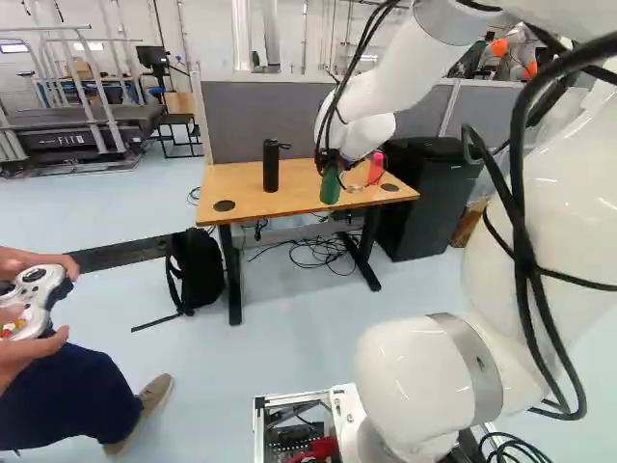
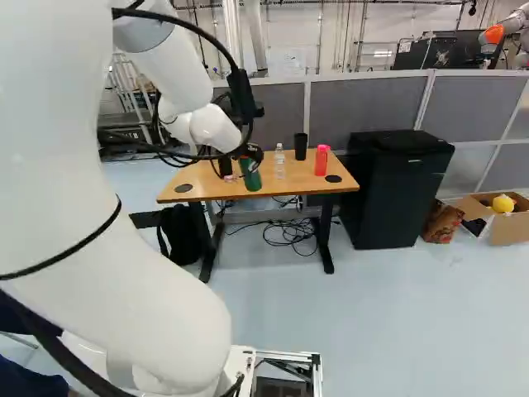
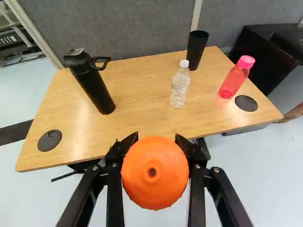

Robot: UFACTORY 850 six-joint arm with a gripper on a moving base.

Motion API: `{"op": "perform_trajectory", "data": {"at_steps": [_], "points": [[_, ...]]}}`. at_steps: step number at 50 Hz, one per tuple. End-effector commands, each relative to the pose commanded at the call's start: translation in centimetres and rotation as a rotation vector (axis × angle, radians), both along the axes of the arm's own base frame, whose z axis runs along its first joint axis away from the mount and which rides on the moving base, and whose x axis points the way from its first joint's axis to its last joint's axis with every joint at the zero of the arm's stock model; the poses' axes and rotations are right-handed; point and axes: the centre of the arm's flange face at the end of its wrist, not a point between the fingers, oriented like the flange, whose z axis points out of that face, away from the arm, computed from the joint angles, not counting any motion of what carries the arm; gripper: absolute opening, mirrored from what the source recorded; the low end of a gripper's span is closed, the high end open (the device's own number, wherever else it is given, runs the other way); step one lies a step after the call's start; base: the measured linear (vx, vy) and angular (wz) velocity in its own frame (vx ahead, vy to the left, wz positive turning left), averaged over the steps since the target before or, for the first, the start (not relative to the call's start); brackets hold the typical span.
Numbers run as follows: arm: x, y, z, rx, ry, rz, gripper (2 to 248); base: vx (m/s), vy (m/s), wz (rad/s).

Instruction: Pick up the green bottle from the table

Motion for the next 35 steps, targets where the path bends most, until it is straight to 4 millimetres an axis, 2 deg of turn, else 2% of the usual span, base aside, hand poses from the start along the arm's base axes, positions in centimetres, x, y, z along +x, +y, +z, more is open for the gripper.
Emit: {"op": "perform_trajectory", "data": {"at_steps": [18,35], "points": [[-4.9,-0.2,-4.2,-0.028,-0.077,0.009,122,0.0,0.0,0.0],[-9.1,-0.3,-7.3,-0.045,-0.136,0.02,122,0.0,0.0,0.0]]}}
